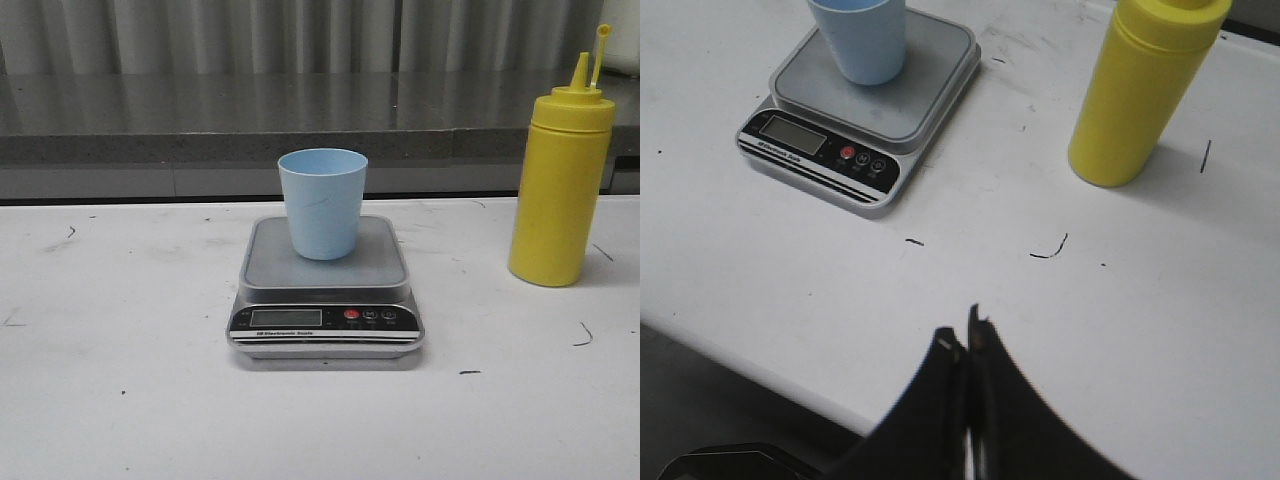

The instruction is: Pour seasoning into cup on scale with both arms

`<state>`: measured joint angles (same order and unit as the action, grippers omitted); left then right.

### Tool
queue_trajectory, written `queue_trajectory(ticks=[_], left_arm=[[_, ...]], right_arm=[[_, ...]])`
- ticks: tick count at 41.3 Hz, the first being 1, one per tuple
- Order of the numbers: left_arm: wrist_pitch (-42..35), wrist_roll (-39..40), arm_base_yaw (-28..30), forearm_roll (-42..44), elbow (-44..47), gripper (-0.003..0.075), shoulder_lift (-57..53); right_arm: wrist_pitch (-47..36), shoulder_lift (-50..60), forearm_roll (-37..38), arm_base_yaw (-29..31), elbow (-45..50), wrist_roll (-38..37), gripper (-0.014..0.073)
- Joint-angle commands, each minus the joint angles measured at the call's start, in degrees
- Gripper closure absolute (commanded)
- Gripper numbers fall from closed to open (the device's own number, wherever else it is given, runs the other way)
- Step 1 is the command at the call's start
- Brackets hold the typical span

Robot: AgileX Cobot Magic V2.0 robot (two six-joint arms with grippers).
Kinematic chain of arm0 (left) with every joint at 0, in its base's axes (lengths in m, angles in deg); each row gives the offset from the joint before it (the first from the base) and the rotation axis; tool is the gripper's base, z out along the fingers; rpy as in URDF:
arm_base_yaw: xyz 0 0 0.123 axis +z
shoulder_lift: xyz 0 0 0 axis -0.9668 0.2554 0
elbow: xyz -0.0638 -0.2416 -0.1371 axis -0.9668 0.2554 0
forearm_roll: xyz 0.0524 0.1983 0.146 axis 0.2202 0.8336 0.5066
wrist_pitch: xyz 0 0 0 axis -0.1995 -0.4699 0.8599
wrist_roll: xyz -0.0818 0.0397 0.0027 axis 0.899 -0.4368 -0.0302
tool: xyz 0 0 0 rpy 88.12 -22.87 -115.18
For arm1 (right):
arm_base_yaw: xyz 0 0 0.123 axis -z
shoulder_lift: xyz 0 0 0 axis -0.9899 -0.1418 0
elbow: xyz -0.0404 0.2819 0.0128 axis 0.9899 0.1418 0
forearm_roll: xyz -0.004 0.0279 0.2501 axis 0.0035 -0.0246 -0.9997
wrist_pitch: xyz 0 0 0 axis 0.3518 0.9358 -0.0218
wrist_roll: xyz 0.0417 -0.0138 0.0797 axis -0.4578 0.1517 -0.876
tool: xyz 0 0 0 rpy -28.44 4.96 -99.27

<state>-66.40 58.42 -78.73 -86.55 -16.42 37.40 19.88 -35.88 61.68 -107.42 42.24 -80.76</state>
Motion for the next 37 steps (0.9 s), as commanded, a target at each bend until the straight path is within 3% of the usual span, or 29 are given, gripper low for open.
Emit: queue_trajectory(ticks=[1,7,37], left_arm=[[-9.68,0.55,1.45,-1.63,2.56,0.074,-2.17],[-16.91,0.55,1.7,-1.63,7.07,0.074,-2.19],[-16.9,0.55,1.7,-1.63,6.95,0.074,-2.19]], right_arm=[[-3.25,-0.13,0.31,0.14,-2.03,0.43,0.0662],[-3.24,-0.19,0.31,0.14,-2.03,0.43,0.0662],[-3.24,-0.19,0.31,0.14,-2.03,0.43,0.0662]])
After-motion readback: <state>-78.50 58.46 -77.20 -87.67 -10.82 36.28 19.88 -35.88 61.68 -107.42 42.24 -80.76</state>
